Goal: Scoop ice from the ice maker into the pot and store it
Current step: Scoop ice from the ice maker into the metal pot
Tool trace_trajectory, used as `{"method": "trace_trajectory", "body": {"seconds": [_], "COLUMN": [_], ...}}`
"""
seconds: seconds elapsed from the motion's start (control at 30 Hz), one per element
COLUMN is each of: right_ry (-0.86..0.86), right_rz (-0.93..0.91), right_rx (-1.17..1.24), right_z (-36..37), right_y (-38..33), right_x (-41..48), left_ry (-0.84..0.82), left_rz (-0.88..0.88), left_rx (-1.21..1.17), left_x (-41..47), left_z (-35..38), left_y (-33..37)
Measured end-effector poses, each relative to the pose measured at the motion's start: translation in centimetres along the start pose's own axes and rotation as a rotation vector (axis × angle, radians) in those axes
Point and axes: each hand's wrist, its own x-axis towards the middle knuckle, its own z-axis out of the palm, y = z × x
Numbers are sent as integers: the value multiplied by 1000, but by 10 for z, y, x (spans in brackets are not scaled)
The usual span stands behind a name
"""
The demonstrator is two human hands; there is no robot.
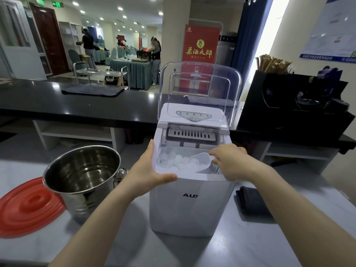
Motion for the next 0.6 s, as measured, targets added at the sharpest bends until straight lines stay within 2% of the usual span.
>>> {"method": "trace_trajectory", "body": {"seconds": [0.6], "right_ry": [134], "right_rz": [125], "right_rx": [237], "right_z": [6], "right_y": [-13], "right_x": [-19], "left_ry": [74], "left_rz": [-16], "left_rx": [-40], "left_x": [-11], "left_z": [4], "left_y": [3]}}
